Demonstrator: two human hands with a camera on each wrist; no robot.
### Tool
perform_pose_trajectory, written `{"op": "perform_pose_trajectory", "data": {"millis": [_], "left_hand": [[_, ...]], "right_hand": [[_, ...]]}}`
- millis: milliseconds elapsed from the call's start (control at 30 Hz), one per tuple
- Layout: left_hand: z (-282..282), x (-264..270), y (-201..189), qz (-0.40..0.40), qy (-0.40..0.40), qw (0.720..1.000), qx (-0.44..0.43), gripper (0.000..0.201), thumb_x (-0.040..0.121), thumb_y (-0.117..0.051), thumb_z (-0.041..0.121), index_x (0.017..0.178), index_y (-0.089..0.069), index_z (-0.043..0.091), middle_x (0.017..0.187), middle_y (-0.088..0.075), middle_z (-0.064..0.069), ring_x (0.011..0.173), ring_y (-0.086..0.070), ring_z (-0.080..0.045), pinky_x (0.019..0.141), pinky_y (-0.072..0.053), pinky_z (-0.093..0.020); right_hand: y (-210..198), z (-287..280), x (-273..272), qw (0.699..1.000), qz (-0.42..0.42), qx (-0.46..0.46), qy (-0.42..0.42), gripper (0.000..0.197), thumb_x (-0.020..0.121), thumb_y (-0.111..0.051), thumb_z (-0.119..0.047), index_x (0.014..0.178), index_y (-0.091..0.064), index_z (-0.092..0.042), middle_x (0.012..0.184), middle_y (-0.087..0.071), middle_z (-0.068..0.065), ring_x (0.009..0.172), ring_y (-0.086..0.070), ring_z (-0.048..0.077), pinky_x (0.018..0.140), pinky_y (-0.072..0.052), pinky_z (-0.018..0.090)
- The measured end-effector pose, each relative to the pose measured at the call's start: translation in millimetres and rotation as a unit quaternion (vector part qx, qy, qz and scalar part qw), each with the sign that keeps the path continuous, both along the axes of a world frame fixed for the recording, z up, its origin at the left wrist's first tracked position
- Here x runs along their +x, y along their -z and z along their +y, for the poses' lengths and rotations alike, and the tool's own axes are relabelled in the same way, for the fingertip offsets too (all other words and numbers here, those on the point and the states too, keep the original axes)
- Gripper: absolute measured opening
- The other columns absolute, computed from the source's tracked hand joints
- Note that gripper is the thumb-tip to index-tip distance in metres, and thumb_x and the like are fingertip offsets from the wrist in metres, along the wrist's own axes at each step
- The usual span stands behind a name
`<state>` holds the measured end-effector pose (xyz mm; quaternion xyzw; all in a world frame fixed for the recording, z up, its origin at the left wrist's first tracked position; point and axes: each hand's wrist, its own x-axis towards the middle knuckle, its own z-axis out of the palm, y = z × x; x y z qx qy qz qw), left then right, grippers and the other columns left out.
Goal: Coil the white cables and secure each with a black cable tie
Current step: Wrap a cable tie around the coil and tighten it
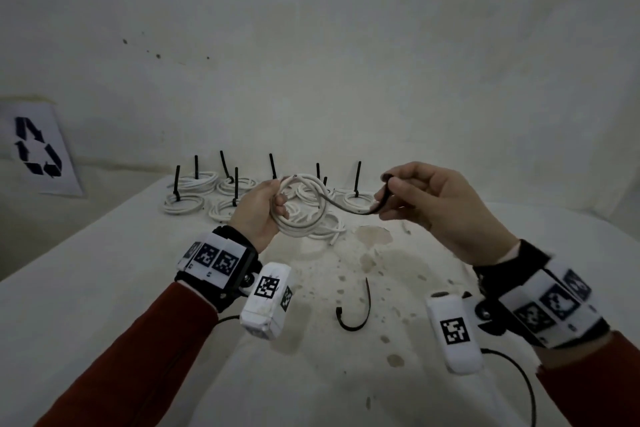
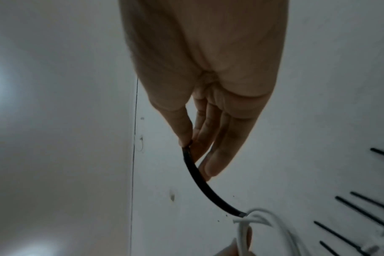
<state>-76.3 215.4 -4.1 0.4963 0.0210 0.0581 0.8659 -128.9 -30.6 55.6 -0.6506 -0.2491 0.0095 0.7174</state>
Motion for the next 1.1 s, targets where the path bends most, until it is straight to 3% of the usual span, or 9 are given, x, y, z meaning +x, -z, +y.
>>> {"op": "perform_pose_trajectory", "data": {"millis": [167, 300, 367, 467, 633, 733, 833, 933, 1100], "left_hand": [[-20.8, -4.0, -17.4, -0.036, 0.020, 0.999, 0.012, 0.025, 0.101, -0.036, 0.017, 0.097, -0.060, 0.011, 0.050, -0.043, 0.005, 0.042, -0.037, -0.006, 0.053, -0.034, -0.022], [-36.8, -12.8, -30.2, -0.045, 0.034, 0.998, 0.014, 0.029, 0.097, -0.040, 0.016, 0.080, -0.063, 0.013, 0.048, -0.038, 0.004, 0.042, -0.033, -0.009, 0.055, -0.031, -0.025], [-41.6, -14.8, -33.2, -0.042, 0.032, 0.998, 0.028, 0.030, 0.093, -0.041, 0.015, 0.070, -0.060, 0.013, 0.046, -0.034, 0.003, 0.042, -0.029, -0.011, 0.055, -0.029, -0.027], [-45.7, -16.5, -34.2, -0.038, 0.033, 0.997, 0.063, 0.039, 0.089, -0.039, 0.015, 0.057, -0.061, 0.014, 0.045, -0.031, 0.002, 0.041, -0.025, -0.012, 0.054, -0.029, -0.028], [-50.6, -19.3, -31.1, -0.024, 0.052, 0.994, 0.092, 0.022, 0.089, -0.035, 0.017, 0.089, -0.053, 0.004, 0.046, -0.026, 0.003, 0.042, -0.022, -0.012, 0.050, -0.032, -0.025], [-56.0, -18.8, -29.0, -0.028, 0.043, 0.992, 0.117, 0.025, 0.092, -0.035, 0.019, 0.075, -0.050, 0.008, 0.047, -0.024, 0.004, 0.042, -0.021, -0.010, 0.053, -0.031, -0.028], [-60.7, -19.4, -29.1, -0.056, 0.022, 0.985, 0.163, 0.034, 0.096, -0.047, 0.033, 0.067, -0.053, 0.015, 0.052, -0.021, 0.005, 0.043, -0.021, -0.009, 0.053, -0.031, -0.028], [-66.6, -21.9, -29.3, -0.099, -0.001, 0.963, 0.249, 0.040, 0.082, -0.059, 0.052, 0.056, -0.068, 0.022, 0.052, -0.023, 0.006, 0.046, -0.026, -0.010, 0.049, -0.033, -0.024], [-78.0, -17.0, -28.4, -0.150, -0.023, 0.942, 0.300, 0.056, 0.061, -0.074, 0.055, 0.071, -0.069, 0.001, 0.052, -0.038, 0.001, 0.050, -0.036, -0.014, 0.049, -0.034, -0.027]], "right_hand": [[7.8, 21.7, 5.0, 0.999, -0.024, -0.011, 0.047, 0.005, 0.088, -0.060, 0.000, 0.088, -0.063, -0.004, 0.080, -0.069, 0.015, 0.068, -0.070, 0.021, 0.064, -0.058, 0.025], [13.5, 29.7, 16.2, 0.979, -0.138, -0.073, 0.133, 0.008, 0.086, -0.067, -0.003, 0.086, -0.066, -0.010, 0.085, -0.071, 0.007, 0.074, -0.068, 0.018, 0.067, -0.058, 0.031], [17.1, 30.9, 23.1, 0.955, -0.205, -0.104, 0.189, 0.014, 0.084, -0.071, -0.007, 0.084, -0.067, -0.021, 0.092, -0.068, 0.002, 0.076, -0.061, 0.014, 0.063, -0.052, 0.026], [20.9, 31.9, 28.5, 0.942, -0.247, -0.083, 0.213, 0.022, 0.084, -0.070, -0.007, 0.086, -0.065, -0.028, 0.100, -0.058, 0.001, 0.082, -0.060, 0.014, 0.070, -0.050, 0.023], [25.3, 31.1, 34.2, 0.962, -0.215, -0.042, 0.164, 0.019, 0.088, -0.060, -0.003, 0.096, -0.061, -0.020, 0.106, -0.062, 0.007, 0.097, -0.063, 0.022, 0.087, -0.054, 0.043], [23.3, 28.5, 37.4, 0.975, -0.175, -0.043, 0.129, 0.018, 0.092, -0.056, -0.002, 0.094, -0.059, -0.020, 0.111, -0.065, 0.001, 0.093, -0.067, 0.031, 0.087, -0.053, 0.046], [18.6, 24.4, 39.5, 0.982, -0.136, -0.047, 0.119, 0.016, 0.094, -0.055, -0.002, 0.093, -0.058, -0.018, 0.114, -0.064, -0.002, 0.085, -0.069, 0.028, 0.086, -0.052, 0.047], [14.1, 20.9, 42.3, 0.991, -0.084, -0.029, 0.099, 0.013, 0.094, -0.055, -0.003, 0.091, -0.058, -0.016, 0.098, -0.066, -0.012, 0.075, -0.065, 0.024, 0.082, -0.051, 0.046], [9.7, 14.2, 47.5, 0.995, -0.050, -0.009, 0.085, 0.008, 0.095, -0.054, -0.005, 0.092, -0.057, -0.012, 0.076, -0.066, -0.011, 0.074, -0.055, 0.029, 0.077, -0.045, 0.044]]}}
